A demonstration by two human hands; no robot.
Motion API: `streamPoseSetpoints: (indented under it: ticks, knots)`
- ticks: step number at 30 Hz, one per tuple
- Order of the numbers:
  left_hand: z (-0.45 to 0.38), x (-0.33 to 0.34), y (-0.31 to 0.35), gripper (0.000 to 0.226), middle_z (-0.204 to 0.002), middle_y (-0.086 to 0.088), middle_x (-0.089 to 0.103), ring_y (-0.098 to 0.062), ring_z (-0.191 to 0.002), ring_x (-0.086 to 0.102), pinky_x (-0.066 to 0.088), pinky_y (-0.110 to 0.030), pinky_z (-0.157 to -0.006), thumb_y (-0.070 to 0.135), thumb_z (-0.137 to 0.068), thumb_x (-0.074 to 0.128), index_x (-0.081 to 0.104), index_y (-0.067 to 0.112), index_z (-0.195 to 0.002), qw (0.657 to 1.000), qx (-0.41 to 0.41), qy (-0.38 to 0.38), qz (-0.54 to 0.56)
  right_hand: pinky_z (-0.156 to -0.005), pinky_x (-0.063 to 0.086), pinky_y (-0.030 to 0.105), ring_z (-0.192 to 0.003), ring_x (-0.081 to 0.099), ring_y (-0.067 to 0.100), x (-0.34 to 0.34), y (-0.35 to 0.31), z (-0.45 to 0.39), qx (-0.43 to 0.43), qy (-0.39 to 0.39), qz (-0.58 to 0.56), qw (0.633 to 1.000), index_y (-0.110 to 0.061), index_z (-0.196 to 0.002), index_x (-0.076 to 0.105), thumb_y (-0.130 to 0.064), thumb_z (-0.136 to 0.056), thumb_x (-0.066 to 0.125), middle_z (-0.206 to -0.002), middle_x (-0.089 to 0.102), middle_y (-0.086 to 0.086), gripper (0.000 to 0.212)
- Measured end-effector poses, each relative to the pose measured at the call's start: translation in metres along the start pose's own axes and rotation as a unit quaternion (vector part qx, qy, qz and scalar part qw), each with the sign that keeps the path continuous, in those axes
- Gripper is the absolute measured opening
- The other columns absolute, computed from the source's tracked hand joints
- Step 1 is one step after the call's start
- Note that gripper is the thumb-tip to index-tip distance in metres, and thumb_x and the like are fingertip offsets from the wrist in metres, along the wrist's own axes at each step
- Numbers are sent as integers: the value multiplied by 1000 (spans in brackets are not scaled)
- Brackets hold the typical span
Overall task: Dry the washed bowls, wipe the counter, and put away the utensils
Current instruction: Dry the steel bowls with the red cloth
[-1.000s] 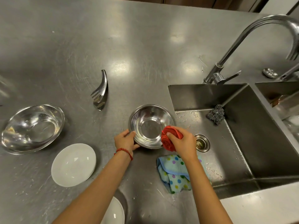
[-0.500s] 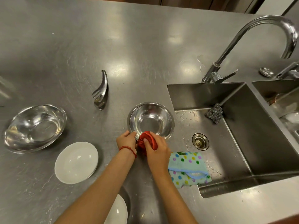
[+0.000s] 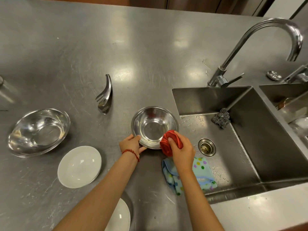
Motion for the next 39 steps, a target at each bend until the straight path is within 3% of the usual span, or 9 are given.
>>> streamPoseSetpoints:
  ticks: [4, 9, 14, 21, 25, 28, 33, 36, 39]
  knots:
    - [-2, 1, 0, 12, -88, -11, 65, -23, -78, 63, 53, -38, -61, 0, -87, 55, 64, 7, -89, 999, 0, -23, -22, -73, 39, 6, -94, 58, 9, -11, 2, -8, 34, 20, -62, 997, -22, -112, 64, -24, -80, 69, -104, 65, -3, 33]
    - [1, -9, 11, 51, -121, -19, 58, -31, -105, 60, 53, -47, -87, 9, -83, 63, 45, 7, -131, 993, 38, -12, -109, -61, 44, 2, -83, 58, -1, -10, -14, -7, 36, 3, -115, 993, -23, -111, 65, -23, -79, 70, -89, 60, -21, 32]
    - [25, -39, 57, 33, -115, -14, 64, -27, -104, 60, 47, -44, -97, 20, -83, 63, 60, 11, -115, 954, 190, 11, -230, -66, 46, 8, -81, 56, -3, 21, -48, -3, 26, -58, -162, 985, -24, -105, 67, -22, -77, 72, -87, 59, -22, 29]
    - [51, -122, 126, 27, -101, -6, 68, -11, -89, 58, 39, -21, -80, 16, -85, 62, 65, 11, -111, 894, 336, 72, -288, -81, 49, 21, -88, 63, 10, 91, -96, 29, 5, -154, -176, 972, -24, -99, 70, -19, -75, 73, -93, 69, -4, 25]
    - [54, -179, 163, 27, -105, -9, 69, -19, -97, 62, 41, -24, -83, 15, -85, 61, 65, 9, -111, 862, 378, 109, -320, -78, 49, 14, -81, 64, 7, 136, -129, 59, -20, -185, -171, 968, -30, -92, 70, -13, -74, 73, -85, 70, -11, 25]
    - [47, -219, 188, 28, -110, -13, 68, -26, -100, 63, 46, -29, -87, 14, -85, 62, 65, 6, -112, 846, 392, 114, -342, -82, 52, 28, -84, 66, 13, 173, -153, 82, -18, -193, -149, 970, -32, -90, 69, -13, -74, 73, -87, 71, -4, 25]
    - [27, -274, 229, 27, -112, -20, 65, -36, -99, 60, 43, -36, -89, 8, -83, 64, 65, 2, -109, 801, 426, 125, -403, -86, 53, 34, -88, 66, 15, 232, -185, 113, -10, -192, -135, 972, -33, -89, 70, -15, -74, 73, -90, 71, -4, 23]
    - [9, -297, 241, 32, -118, -19, 61, -33, -111, 55, 38, -31, -92, 10, -84, 63, 61, 3, -115, 800, 413, 119, -418, -77, 52, 21, -84, 64, 11, 260, -196, 118, -6, -178, -124, 976, -35, -88, 68, -18, -74, 73, -83, 68, -13, 23]
    - [-15, -308, 245, 39, -123, -14, 59, -28, -113, 54, 35, -22, -86, 12, -86, 61, 55, 9, -124, 837, 369, 89, -395, -65, 43, 5, -81, 61, 5, 286, -203, 117, 3, -179, -99, 979, -35, -92, 68, -21, -74, 73, -81, 65, -18, 23]
Point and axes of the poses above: each hand's wrist, its own z-axis away from the middle knuckle, its own x-axis out of the palm, y = z × x, the point moved 9 cm from there along -z, towards the middle knuckle
